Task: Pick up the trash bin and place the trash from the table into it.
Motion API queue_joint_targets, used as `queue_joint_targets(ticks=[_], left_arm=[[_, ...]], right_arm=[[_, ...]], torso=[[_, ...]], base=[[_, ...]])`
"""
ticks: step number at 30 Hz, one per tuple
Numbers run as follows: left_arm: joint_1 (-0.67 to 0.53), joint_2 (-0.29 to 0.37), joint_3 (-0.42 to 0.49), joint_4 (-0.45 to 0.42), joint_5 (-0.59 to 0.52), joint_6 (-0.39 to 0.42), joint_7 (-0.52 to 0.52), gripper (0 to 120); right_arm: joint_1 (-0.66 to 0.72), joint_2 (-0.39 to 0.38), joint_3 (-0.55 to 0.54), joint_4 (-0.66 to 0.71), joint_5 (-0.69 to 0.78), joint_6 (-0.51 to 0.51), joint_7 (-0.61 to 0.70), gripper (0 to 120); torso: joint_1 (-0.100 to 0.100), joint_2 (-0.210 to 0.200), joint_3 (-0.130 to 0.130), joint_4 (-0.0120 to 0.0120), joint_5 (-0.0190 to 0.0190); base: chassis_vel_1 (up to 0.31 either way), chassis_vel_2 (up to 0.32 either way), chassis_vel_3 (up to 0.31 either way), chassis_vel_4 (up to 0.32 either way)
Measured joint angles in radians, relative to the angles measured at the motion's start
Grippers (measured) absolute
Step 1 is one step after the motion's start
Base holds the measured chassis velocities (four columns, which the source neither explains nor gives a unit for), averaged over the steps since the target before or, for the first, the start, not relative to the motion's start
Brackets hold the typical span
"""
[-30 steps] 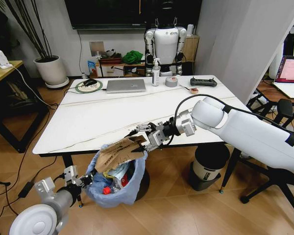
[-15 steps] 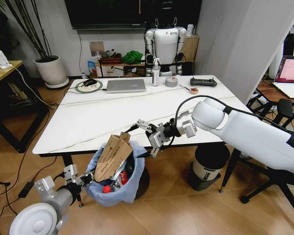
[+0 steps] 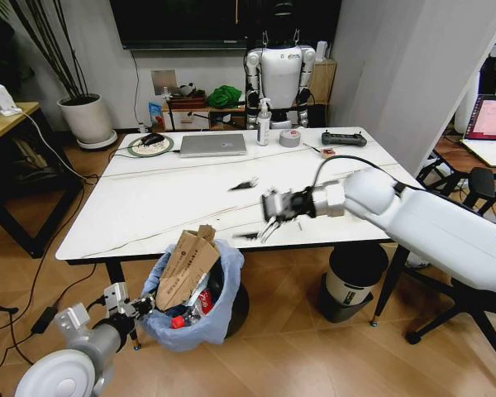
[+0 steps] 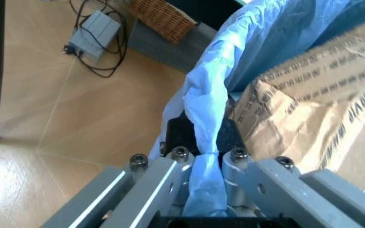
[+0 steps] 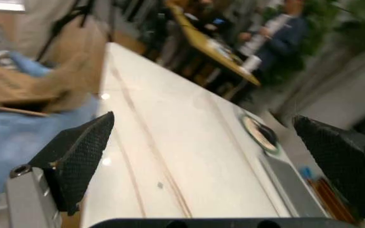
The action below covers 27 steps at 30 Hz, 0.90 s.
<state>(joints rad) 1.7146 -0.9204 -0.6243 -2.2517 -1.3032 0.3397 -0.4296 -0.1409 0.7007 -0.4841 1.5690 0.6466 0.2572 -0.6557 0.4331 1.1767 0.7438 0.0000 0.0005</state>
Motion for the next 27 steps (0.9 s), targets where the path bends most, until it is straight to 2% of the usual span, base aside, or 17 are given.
queue_joint_targets(ticks=[6, 7, 10, 12, 13, 16, 23, 27], left_arm=[[0.02, -0.017, -0.012, -0.027, 0.02, -0.001, 0.001, 0], [0.02, -0.017, -0.012, -0.027, 0.02, -0.001, 0.001, 0], [0.039, -0.027, -0.018, -0.039, 0.041, -0.004, 0.002, 0], [0.044, -0.036, -0.021, -0.045, 0.046, -0.005, 0.002, 0], [0.044, -0.036, -0.021, -0.045, 0.046, -0.005, 0.002, 0], [0.056, -0.054, -0.023, -0.054, 0.056, -0.006, 0.002, 0], [0.067, -0.071, -0.027, -0.054, 0.072, -0.008, 0.005, 0], [0.068, -0.071, -0.035, -0.055, 0.072, -0.009, 0.007, 0]], right_arm=[[-0.186, -0.036, 0.182, -0.045, 0.159, -0.054, 0.247, 100], [-0.186, -0.036, 0.182, -0.045, 0.159, -0.054, 0.247, 100], [-0.272, -0.055, 0.204, -0.045, 0.255, -0.097, 0.467, 100], [-0.288, -0.052, 0.196, -0.041, 0.308, -0.115, 0.568, 100], [-0.288, -0.052, 0.196, -0.041, 0.308, -0.115, 0.568, 100], [-0.292, -0.027, 0.172, -0.028, 0.389, -0.148, 0.679, 100], [-0.265, 0.044, 0.115, -0.084, 0.479, -0.208, 0.723, 100], [-0.273, 0.042, 0.097, -0.094, 0.482, -0.231, 0.722, 100]], torso=[[0.0, 0.0, 0.0, 0.0, -0.0002], [0.0, 0.0, 0.0, 0.0, -0.0002], [0.0, 0.0, 0.0, -0.0003, -0.0001], [0.0, 0.0, 0.0, -0.0003, -0.0002], [0.0, 0.0, 0.0, -0.0003, -0.0002], [0.0, 0.0, 0.0, 0.0, -0.0002], [0.0, 0.0, 0.0, 0.0006, -0.0004], [0.0, 0.0, 0.0, 0.0003, -0.0005]], base=[[0.0, 0.0, 0.0, 0.0], [0.0, 0.0, 0.0, 0.0], [0.0, 0.0, 0.0, 0.0], [0.0, 0.0, 0.0, 0.0], [0.0, 0.0, 0.0, 0.0], [0.0, 0.0, 0.0, 0.0], [0.0, 0.0, 0.0, 0.0], [0.0, 0.0, 0.0, 0.0]])
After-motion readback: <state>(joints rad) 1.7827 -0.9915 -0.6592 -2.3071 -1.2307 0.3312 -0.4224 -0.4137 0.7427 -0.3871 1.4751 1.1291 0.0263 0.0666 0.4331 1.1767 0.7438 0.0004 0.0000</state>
